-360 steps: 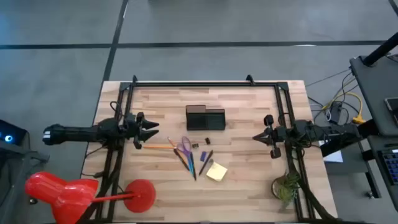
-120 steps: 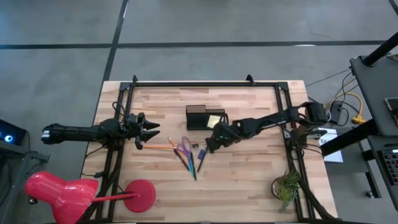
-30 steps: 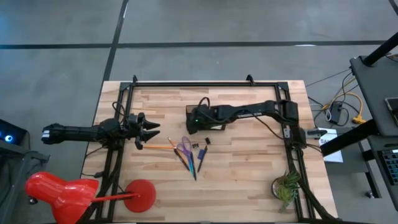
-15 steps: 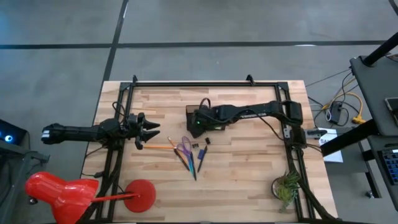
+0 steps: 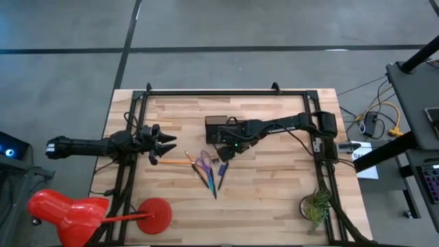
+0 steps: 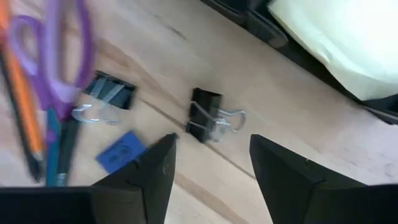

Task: Pick and place office supplies into organizer
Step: Put the left yellow pencil into the black desk organizer

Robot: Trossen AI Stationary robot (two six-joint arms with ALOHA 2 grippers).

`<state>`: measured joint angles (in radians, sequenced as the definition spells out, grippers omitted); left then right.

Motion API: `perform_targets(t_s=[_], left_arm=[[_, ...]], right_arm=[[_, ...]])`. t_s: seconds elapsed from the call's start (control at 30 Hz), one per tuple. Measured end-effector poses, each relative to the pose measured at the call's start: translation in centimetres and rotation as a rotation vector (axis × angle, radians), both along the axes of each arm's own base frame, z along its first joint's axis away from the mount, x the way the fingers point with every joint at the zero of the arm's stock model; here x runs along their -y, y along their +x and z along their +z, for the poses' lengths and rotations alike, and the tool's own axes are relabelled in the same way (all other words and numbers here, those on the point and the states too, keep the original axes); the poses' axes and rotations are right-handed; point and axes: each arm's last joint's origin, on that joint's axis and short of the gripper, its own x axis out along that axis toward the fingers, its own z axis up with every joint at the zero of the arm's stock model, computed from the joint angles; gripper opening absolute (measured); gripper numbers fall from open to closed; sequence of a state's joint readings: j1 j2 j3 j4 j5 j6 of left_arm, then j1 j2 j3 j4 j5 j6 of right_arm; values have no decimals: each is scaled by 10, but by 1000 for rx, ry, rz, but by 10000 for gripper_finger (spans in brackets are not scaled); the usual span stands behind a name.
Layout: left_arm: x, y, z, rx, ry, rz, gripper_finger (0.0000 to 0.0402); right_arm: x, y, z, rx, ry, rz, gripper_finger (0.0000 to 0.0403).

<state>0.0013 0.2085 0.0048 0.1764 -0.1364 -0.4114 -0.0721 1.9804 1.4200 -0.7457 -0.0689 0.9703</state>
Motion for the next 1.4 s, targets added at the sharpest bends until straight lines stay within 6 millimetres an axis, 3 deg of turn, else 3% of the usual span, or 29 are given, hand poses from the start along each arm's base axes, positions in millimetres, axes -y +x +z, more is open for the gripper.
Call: perform_targets(t_s=[0.2, 0.37, 0.6, 0.7, 0.87, 1.07, 1.4], left_arm=[[0, 0, 1, 5, 1, 0, 176], [0, -1, 14, 150, -2, 16, 176], [-1, -6, 35, 417, -305, -20, 176], [-1, -10, 45, 525, -297, -19, 176], [-7, -15, 53, 613, -223, 185, 176], [-7, -11, 61, 471, -137, 240, 176], [2, -4, 54, -294, -82, -49, 176]], right_arm=[[8, -2, -12, 36, 12, -24, 196], [14, -1, -15, 73, 9, -34, 196], [14, -5, -21, 55, 28, 4, 194], [13, -8, -24, 44, 33, 7, 194], [14, -7, -23, 55, 32, 21, 194], [15, -6, -23, 75, 50, 30, 182], [14, -5, -19, 92, 54, 56, 146]])
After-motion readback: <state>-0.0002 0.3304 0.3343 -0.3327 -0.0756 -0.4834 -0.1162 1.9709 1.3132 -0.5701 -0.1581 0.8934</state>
